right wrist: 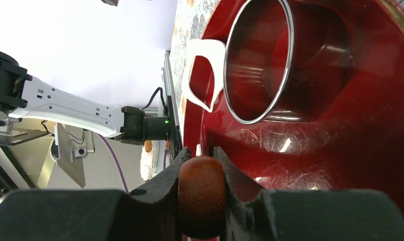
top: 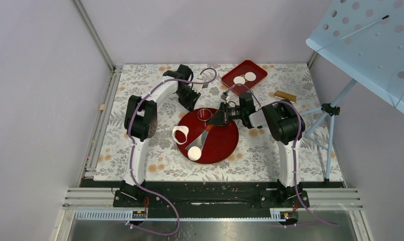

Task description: Roll out the dumpling wrappers from the dough

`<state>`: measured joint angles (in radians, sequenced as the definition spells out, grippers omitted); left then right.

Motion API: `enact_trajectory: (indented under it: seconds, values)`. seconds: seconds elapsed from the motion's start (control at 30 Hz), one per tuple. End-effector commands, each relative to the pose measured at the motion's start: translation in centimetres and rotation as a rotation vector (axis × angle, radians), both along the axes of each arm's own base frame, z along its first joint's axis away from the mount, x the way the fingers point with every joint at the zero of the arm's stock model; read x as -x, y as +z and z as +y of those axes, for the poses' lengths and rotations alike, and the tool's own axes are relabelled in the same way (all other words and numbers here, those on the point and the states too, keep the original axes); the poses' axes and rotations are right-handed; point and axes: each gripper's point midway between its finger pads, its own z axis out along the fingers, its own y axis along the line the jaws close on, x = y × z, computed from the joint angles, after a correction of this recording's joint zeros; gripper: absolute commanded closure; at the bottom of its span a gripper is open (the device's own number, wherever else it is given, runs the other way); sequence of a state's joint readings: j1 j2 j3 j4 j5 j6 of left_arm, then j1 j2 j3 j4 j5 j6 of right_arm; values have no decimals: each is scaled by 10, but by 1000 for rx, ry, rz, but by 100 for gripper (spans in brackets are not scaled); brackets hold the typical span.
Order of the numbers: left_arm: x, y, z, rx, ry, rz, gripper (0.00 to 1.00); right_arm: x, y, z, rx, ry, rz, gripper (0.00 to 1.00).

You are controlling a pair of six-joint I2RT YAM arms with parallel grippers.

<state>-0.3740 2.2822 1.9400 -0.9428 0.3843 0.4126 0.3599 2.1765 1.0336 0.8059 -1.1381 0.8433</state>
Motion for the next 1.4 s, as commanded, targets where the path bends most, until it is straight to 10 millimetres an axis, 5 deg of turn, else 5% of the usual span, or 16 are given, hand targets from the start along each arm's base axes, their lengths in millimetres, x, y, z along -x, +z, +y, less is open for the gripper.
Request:
enact_trajectory:
  seconds: [0.0, 0.53, 0.77, 0.9, 1.13, 1.37]
  values:
    - [-10, 42, -7, 54, 15, -99, 77, -1, 15, 0, -12, 34, -60, 100]
    - [-19, 74, 0, 150, 85, -153, 15, -14, 36, -12, -7, 11, -46, 100]
    - [-25, 90, 11, 200, 140, -172, 7, -19, 46, -9, -85, 0, -3, 100]
    - [-33, 103, 24, 229, 192, -206, 1, -27, 67, -10, -148, -21, -6, 100]
    - [-44, 133, 57, 329, 318, -243, 1, -57, 90, -30, -149, -139, -59, 100]
    - [-36, 130, 69, 333, 343, -240, 1, -105, 111, -65, -145, -334, -99, 100]
